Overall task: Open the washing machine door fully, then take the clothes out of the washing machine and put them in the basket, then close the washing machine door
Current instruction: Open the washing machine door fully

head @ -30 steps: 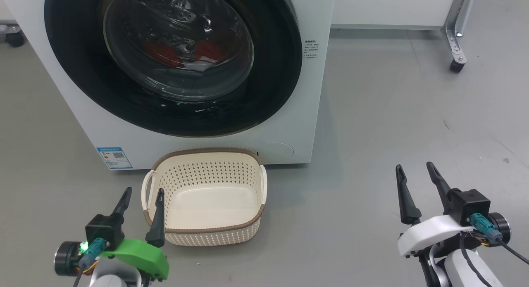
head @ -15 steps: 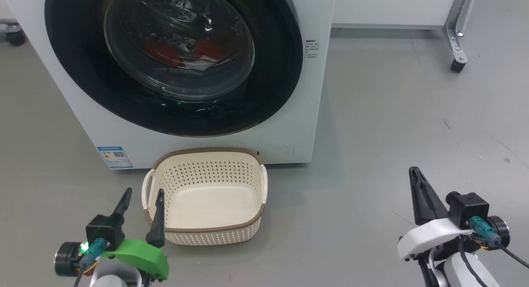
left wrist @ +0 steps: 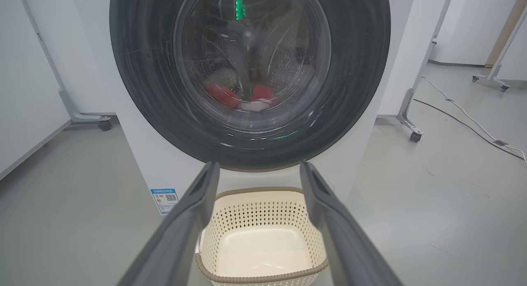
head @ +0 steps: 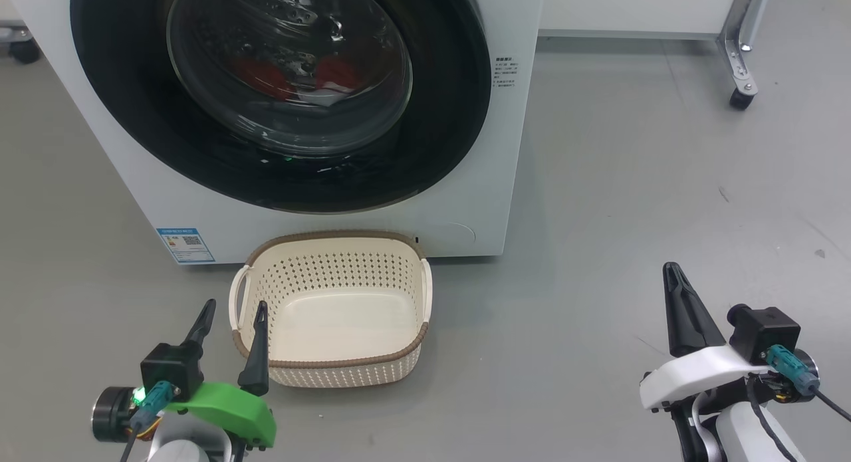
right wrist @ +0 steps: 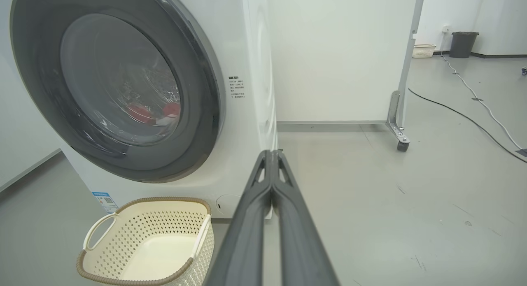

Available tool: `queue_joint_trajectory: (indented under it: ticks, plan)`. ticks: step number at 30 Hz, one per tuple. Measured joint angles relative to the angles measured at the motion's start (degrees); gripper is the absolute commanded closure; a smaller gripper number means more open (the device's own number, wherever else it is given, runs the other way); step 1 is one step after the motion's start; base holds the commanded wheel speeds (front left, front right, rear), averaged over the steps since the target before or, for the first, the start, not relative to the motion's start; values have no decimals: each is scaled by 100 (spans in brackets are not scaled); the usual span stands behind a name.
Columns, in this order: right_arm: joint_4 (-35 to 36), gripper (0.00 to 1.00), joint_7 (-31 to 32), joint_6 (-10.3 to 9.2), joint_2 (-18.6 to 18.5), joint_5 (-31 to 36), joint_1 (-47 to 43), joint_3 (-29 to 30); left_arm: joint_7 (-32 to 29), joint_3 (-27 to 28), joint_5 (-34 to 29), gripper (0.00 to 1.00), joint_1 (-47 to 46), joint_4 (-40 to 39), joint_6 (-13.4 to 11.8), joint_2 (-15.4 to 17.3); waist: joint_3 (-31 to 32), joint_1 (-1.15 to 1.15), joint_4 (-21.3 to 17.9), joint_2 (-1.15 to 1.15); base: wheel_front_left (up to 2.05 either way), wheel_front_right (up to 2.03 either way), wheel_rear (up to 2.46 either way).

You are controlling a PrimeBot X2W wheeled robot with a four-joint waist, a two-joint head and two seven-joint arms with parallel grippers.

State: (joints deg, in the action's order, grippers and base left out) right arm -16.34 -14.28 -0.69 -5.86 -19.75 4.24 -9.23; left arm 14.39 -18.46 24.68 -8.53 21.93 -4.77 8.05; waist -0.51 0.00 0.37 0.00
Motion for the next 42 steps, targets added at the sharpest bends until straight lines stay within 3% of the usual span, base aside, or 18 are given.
queue_joint_trajectory:
  ticks: [5,10,17,29,42]
  plan:
    - [158,100,0,162,93,-260,105,112,0,1,1,0,-79,-49,1,-4,-147,0,28,0,0,0,0]
    - [244,100,-1,421,276,-1048,323,377,4,-1,0,0,-237,-207,2,-4,-349,0,59,0,0,0,0]
    - [234,100,-4,617,319,-2129,723,665,5,8,0,0,-390,-347,3,-19,-697,0,124,0,0,0,0]
    - [63,100,550,716,323,-4339,1858,1120,5,10,-115,0,-816,-577,12,-114,-1349,0,331,0,0,0,0]
    - [-303,100,1428,717,286,-6021,3440,1543,7,-20,-223,0,-1196,-825,105,-177,-2049,0,546,0,0,0,0]
